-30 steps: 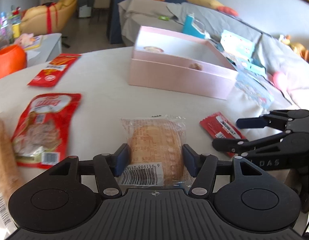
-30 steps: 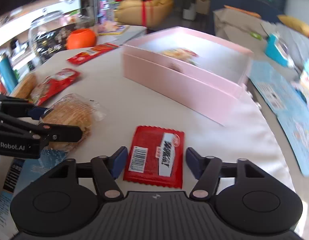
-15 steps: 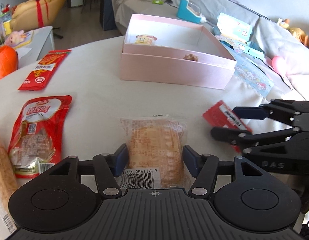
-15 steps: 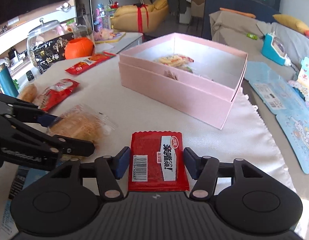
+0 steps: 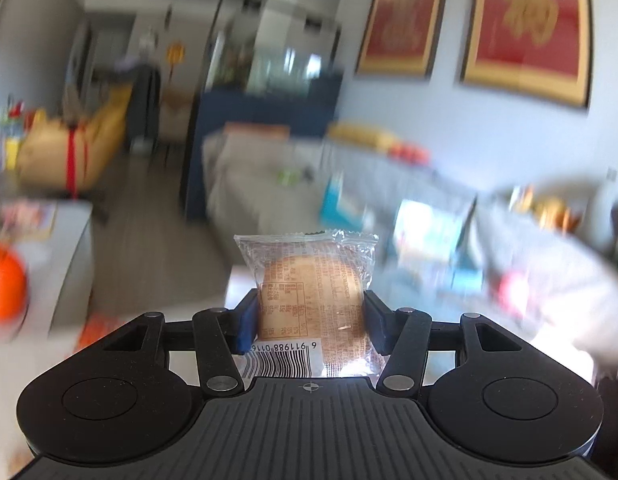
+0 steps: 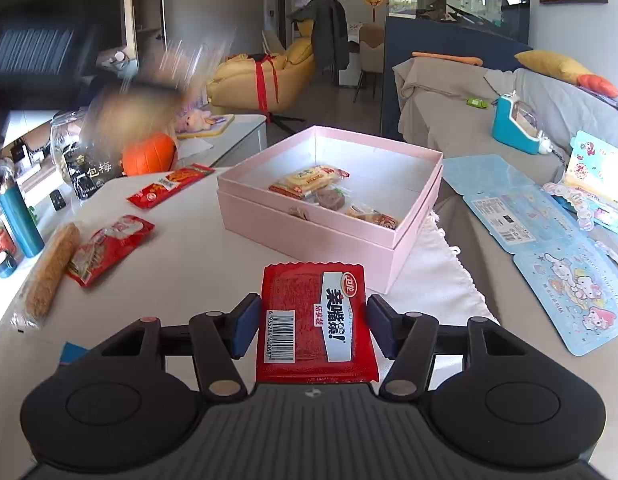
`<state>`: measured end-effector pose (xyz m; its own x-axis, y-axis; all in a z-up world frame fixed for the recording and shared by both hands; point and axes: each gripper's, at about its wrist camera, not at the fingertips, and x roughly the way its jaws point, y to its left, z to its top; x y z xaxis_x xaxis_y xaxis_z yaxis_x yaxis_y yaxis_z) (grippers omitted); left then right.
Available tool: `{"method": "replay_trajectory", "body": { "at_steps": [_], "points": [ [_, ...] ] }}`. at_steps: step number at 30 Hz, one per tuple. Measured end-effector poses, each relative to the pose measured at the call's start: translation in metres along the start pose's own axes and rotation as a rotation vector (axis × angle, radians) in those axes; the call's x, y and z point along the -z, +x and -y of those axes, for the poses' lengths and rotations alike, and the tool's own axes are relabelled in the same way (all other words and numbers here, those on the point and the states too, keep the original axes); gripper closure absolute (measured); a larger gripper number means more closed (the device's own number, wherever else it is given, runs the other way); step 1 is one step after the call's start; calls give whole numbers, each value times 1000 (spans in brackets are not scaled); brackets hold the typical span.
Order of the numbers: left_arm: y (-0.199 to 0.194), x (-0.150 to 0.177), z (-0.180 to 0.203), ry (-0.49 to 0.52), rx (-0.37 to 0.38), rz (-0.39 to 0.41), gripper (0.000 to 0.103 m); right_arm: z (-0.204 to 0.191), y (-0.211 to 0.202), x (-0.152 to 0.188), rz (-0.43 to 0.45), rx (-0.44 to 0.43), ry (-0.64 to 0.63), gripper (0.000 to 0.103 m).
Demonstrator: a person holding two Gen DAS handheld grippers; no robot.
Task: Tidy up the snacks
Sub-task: 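Carry both packets over the pink box and open both grippers to drop them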
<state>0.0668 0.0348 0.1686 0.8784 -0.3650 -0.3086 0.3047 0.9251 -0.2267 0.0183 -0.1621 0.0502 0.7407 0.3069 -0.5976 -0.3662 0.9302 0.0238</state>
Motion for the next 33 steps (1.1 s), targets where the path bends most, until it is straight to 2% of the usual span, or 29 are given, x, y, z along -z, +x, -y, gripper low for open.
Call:
{"method": "replay_trajectory", "body": {
  "at_steps": [2, 3, 5, 7, 10, 13, 16, 19, 22, 23, 24, 25, 28, 31, 33],
  "points": [
    [21, -18, 2, -27, 40, 30, 45, -2, 3, -1, -7, -1, 3, 45],
    [38, -25, 2, -38, 71, 5, 44, -3, 5, -1, -10, 1, 3, 45],
    [81, -28, -2, -35, 85, -116, 42, -5, 6, -2, -10, -1, -6, 45],
    [113, -15, -10, -41, 44, -195, 46, -5, 6, -3, -9, 3, -8, 45],
    [122, 12, -26, -82, 40, -210, 46, -1, 10, -1, -25, 22, 8, 45],
    [104, 40, -46, -133, 34, -223, 46, 9, 14, 2, -45, 37, 31, 45],
    [70, 67, -65, -119, -18, -233, 46, 16, 15, 1, -50, 34, 53, 45],
    [39, 87, -83, -149, -87, -248, 46, 22, 11, -18, 2, 6, 79, 45],
    [15, 98, -101, -208, -159, -260, 46, 23, 15, -60, 100, 53, 64, 43],
    [7, 99, -105, -213, -187, -260, 46, 25, 20, -76, 136, 68, 58, 39],
    [-4, 100, -111, -213, -218, -255, 46, 26, 29, -90, 150, 77, 55, 23],
    [-14, 101, -115, -209, -254, -246, 46, 29, 41, -103, 127, 80, 54, 18],
    [-48, 102, -128, -180, -375, -221, 46, 26, 65, -115, 14, 55, 78, 17],
    [-72, 106, -147, -210, -479, -233, 46, 8, 66, -89, -68, -15, 57, 17],
    [-81, 112, -162, -263, -507, -243, 46, -9, 61, -64, -144, -89, 44, 17]
  ]
}}
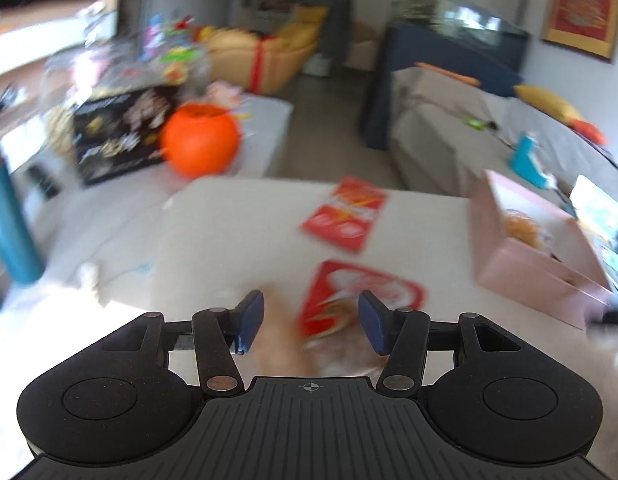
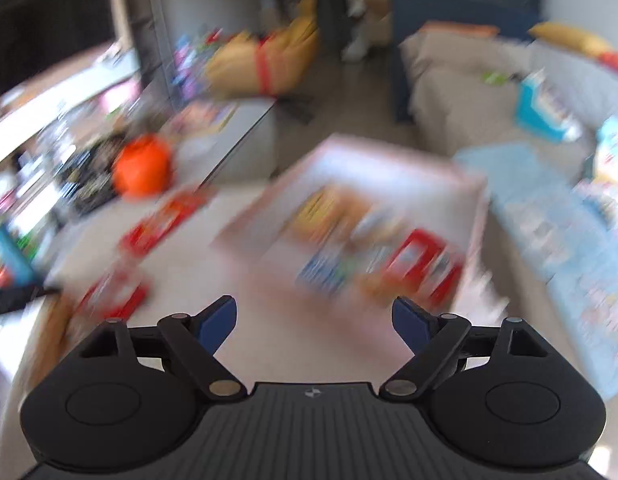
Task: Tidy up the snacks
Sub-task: 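Carry both packets over the pink box and open both grippers to drop them, then grasp the red roast-duck packet with the left gripper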
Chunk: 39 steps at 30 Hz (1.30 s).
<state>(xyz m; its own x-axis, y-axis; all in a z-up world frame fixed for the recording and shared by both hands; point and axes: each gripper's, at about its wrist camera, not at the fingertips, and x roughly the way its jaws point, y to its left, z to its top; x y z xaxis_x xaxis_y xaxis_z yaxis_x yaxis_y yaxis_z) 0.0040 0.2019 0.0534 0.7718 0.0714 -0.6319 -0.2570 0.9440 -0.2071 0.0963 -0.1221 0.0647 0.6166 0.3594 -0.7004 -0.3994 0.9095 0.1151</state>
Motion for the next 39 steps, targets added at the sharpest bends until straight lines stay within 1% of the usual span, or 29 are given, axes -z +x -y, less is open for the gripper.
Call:
{"method": "replay_trajectory", "body": {
  "at_steps": [3, 5, 8, 10, 12, 14, 17, 19, 21, 23, 25, 27, 30, 32, 33, 34, 35, 37, 39],
  "points": [
    [2, 10, -15, -60, -1, -21, 46, -22, -1, 36, -137, -152, 4, 17],
    [5, 16, -12, -69, 7, -35, 46, -38, -4, 54, -186, -225, -14, 17],
    [11, 24, -1, -46, 11, -59, 45, -64, -13, 75, -208, -280, -78, 17],
    [15, 27, 10, -29, 30, -76, 45, -81, -14, 84, -226, -298, -135, 17],
    [18, 32, 21, -6, 69, -95, 45, -96, -13, 90, -233, -289, -185, 17],
    [16, 36, 32, 31, 97, -96, 45, -107, -10, 95, -233, -285, -222, 17],
    [12, 37, 41, 62, 140, -99, 46, -119, -12, 100, -197, -281, -280, 16],
    [8, 35, 45, 67, 161, -87, 46, -117, -13, 102, -176, -276, -291, 16],
    [1, 33, 50, 91, 173, -56, 46, -109, -12, 100, -162, -253, -275, 16],
    [-1, 31, 56, 110, 203, -49, 46, -96, -8, 95, -148, -211, -233, 16],
    [3, 30, 63, 117, 237, -74, 46, -82, 0, 89, -128, -161, -180, 16],
    [7, 33, 71, 131, 250, -93, 46, -67, 5, 84, -97, -95, -142, 16],
    [9, 38, 83, 168, 288, -104, 44, -54, 11, 81, -47, 11, -129, 16],
    [8, 38, 86, 187, 313, -92, 45, -45, 13, 80, -25, 48, -116, 16],
    [7, 36, 85, 182, 328, -82, 45, -40, 14, 81, -17, 48, -105, 15],
    [7, 32, 83, 173, 330, -68, 45, -35, 19, 79, -12, 42, -89, 15],
    [7, 28, 80, 164, 310, -50, 45, -29, 21, 80, -8, 33, -70, 12],
    [12, 18, 73, 155, 227, -19, 45, -24, 24, 83, 30, 35, -62, 11],
    [23, 8, 67, 155, 150, -19, 45, -26, 26, 85, 42, 48, -77, 10]
  ]
}}
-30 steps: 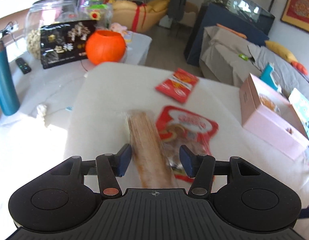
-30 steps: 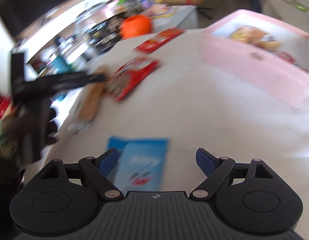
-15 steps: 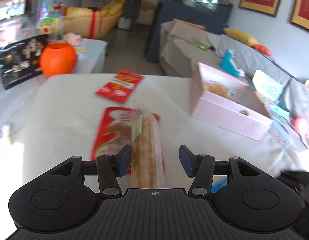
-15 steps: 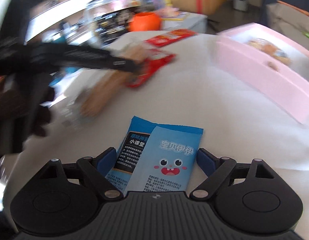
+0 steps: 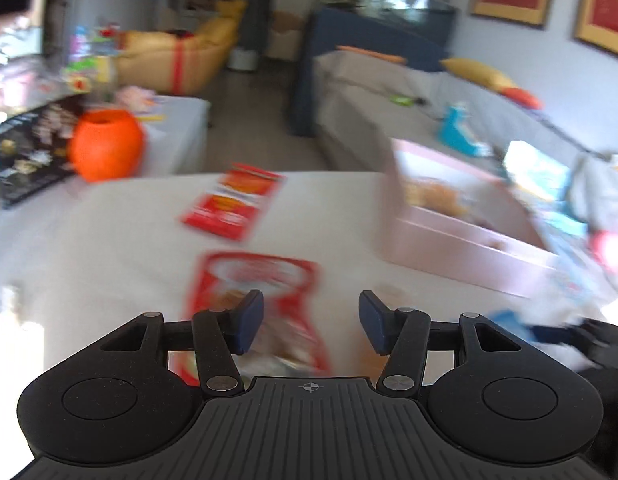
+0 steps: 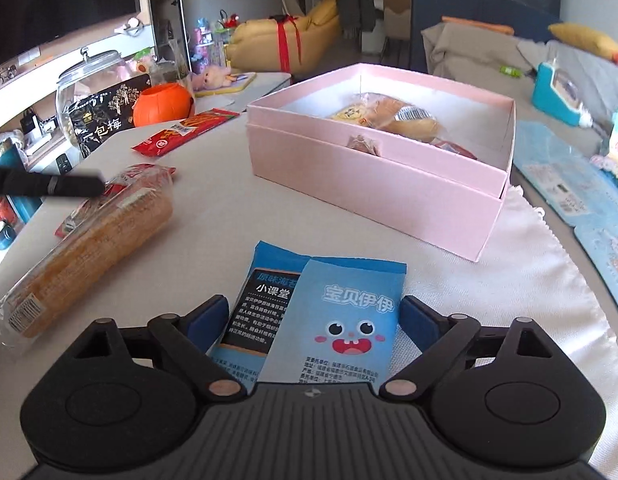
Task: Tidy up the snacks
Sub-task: 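Grasp the red roast-duck packet with the left gripper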
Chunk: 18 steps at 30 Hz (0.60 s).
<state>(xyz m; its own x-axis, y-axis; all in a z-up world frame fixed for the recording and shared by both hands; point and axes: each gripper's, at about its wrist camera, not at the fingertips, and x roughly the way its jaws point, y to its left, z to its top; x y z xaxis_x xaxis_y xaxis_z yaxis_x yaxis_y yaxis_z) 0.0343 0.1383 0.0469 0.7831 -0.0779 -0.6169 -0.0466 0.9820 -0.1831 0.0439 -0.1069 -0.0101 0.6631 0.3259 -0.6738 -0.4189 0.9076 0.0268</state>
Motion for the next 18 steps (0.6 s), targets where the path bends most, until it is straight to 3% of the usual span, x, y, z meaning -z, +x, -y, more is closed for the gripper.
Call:
{"method": "replay_trajectory", "body": {
  "at_steps": [5, 10, 12, 18],
  "points": [
    [36, -15, -9, 49, -122, -59, 45, 1, -2, 1, 0, 4, -9, 8],
    [60, -17, -5, 113, -114, -117, 29, 1, -3, 2, 1, 3, -9, 7],
    [62, -15, -5, 140, -111, -120, 27, 1, -2, 2, -1, -1, -10, 6],
    [66, -14, -22, 98, -106, -135, 14, 0, -1, 1, -1, -7, -8, 5]
  ]
}}
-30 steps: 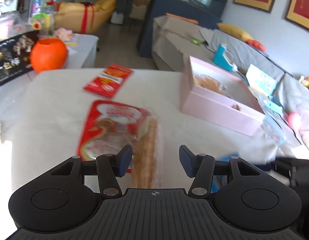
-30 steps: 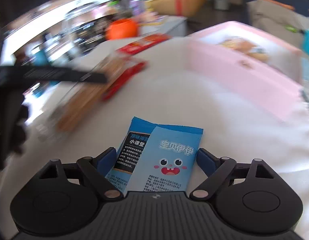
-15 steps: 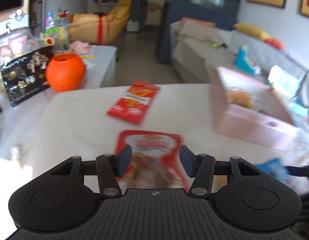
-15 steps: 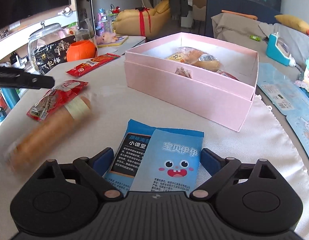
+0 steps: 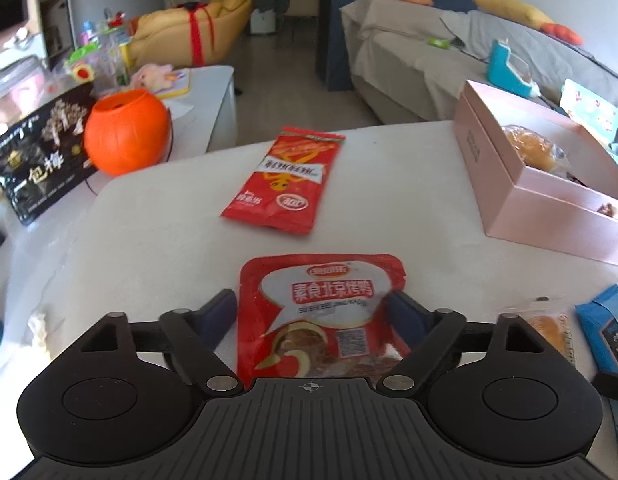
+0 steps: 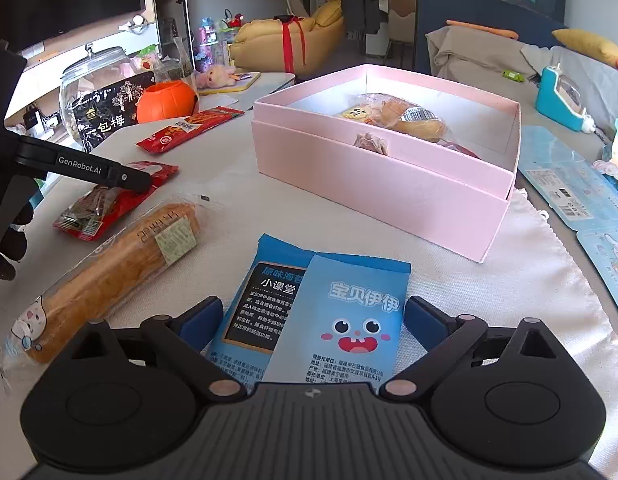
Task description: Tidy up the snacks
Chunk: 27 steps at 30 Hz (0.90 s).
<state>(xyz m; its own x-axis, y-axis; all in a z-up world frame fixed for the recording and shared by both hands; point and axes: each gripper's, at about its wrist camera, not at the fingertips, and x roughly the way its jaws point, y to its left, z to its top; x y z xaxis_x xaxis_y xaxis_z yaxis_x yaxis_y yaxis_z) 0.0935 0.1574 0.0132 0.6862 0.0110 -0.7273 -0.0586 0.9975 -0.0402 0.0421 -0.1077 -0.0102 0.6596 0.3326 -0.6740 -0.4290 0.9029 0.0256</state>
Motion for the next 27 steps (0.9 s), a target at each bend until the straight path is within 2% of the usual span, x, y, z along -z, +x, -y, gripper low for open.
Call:
{"method": "replay_trajectory", "body": {
  "at_steps": [3, 8, 11, 17, 18, 23, 27],
  "points": [
    [5, -2, 0, 18, 6, 0, 9, 0, 1, 0, -1, -3, -1, 4],
    [11, -9, 8, 48, -12, -42, 7, 1, 1, 0, -1, -4, 0, 4],
    [9, -5, 8, 37, -13, -21, 8, 0, 1, -1, -1, -5, 0, 4],
    [-12, 14, 15, 1, -13, 40, 24, 0, 2, -1, -3, -5, -5, 3],
    [-16, 17, 16, -12, -2, 41, 29, -1, 3, -1, -3, -5, -5, 3],
    [-34, 30, 25, -53, 116, 24, 39, -1, 4, 0, -7, -5, -12, 2],
    [-44, 37, 35, -27, 133, 14, 41, -2, 5, -1, -12, -7, -18, 0]
  ]
}}
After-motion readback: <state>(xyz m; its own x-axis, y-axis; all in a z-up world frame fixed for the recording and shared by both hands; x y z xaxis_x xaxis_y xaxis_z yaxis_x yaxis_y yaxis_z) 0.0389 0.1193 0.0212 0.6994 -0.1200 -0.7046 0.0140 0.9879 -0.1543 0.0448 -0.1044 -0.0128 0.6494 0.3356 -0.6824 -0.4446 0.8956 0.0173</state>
